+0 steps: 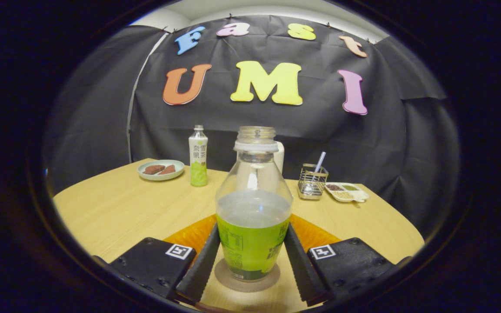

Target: Take the bottle from table, then pour the juice into the cup, finally place the bottle on the coaster

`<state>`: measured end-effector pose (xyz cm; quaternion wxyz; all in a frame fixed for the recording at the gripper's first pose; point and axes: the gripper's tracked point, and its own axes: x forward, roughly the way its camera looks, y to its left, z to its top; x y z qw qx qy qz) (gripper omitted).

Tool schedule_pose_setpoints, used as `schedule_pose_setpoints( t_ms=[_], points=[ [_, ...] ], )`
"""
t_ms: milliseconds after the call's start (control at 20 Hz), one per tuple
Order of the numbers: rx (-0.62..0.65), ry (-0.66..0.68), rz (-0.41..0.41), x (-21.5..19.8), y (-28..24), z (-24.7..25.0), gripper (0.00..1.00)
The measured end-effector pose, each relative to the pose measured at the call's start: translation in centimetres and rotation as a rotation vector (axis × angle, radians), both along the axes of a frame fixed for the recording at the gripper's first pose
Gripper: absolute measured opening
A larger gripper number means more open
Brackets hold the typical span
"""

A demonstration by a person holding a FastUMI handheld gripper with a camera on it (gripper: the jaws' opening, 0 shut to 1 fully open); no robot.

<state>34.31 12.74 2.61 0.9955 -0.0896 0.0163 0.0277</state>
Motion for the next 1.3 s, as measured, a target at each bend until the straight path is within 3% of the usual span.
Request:
schedule_pose_setpoints(
  t_ms=[350, 400, 600, 750, 950, 1300],
  points=[
    [-0.012, 0.01, -0.004, -1.3, -0.5, 0.0, 0.86],
    [-0.007, 0.008, -0.008, -1.6, -0.7, 0.2, 0.92],
    [0.034, -0.024, 0.01, -4.5, -0.2, 1.5, 1.0],
    [0.039, -0.066, 0.024, -7.7, 0.0, 3.1, 1.0],
    [0.05, -0.111, -0.017, -12.7, -1.4, 5.4, 1.0],
    [0.073, -0.101, -0.036, -21.6, -3.6, 8.3, 1.0]
  ],
)
